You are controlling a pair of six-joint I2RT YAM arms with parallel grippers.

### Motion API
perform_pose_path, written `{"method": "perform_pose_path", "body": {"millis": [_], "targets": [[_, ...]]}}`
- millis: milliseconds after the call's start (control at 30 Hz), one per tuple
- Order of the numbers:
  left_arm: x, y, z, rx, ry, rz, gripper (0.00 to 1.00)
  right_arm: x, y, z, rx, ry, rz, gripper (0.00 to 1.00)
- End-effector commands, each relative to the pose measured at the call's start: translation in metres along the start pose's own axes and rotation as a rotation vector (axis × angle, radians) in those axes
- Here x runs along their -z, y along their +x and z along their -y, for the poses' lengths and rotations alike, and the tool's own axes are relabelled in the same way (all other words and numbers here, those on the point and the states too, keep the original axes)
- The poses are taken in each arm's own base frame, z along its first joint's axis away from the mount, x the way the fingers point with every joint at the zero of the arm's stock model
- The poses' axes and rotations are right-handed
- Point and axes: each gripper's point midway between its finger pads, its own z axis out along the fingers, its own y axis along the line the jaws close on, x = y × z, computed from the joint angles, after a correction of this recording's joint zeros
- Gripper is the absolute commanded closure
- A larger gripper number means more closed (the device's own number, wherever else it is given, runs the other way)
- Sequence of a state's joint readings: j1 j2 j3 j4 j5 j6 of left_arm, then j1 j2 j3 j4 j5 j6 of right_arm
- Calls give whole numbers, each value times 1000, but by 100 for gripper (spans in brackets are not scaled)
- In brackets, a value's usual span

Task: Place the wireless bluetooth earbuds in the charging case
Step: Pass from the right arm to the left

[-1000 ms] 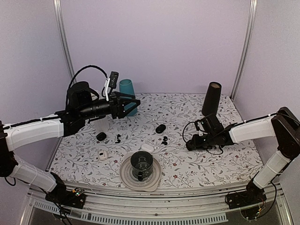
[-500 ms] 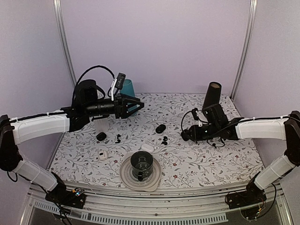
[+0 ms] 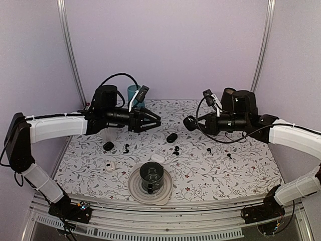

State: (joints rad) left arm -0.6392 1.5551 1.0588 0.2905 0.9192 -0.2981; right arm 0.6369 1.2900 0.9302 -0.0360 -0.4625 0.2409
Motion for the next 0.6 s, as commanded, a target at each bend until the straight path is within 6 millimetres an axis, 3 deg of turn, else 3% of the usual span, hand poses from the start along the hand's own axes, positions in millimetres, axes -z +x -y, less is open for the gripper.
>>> {"method": "perform_pose_path", "body": {"millis": [0, 200, 567], "targets": [[-16, 7, 21, -57, 95, -70, 40, 11, -23, -51, 141, -161, 46, 88], [-36, 18, 29, -89, 94, -137, 41, 9, -25, -81, 220, -231, 28, 86], [-44, 18, 48, -148, 127, -157, 46, -4, -14, -97, 264, -275, -49, 85]]}}
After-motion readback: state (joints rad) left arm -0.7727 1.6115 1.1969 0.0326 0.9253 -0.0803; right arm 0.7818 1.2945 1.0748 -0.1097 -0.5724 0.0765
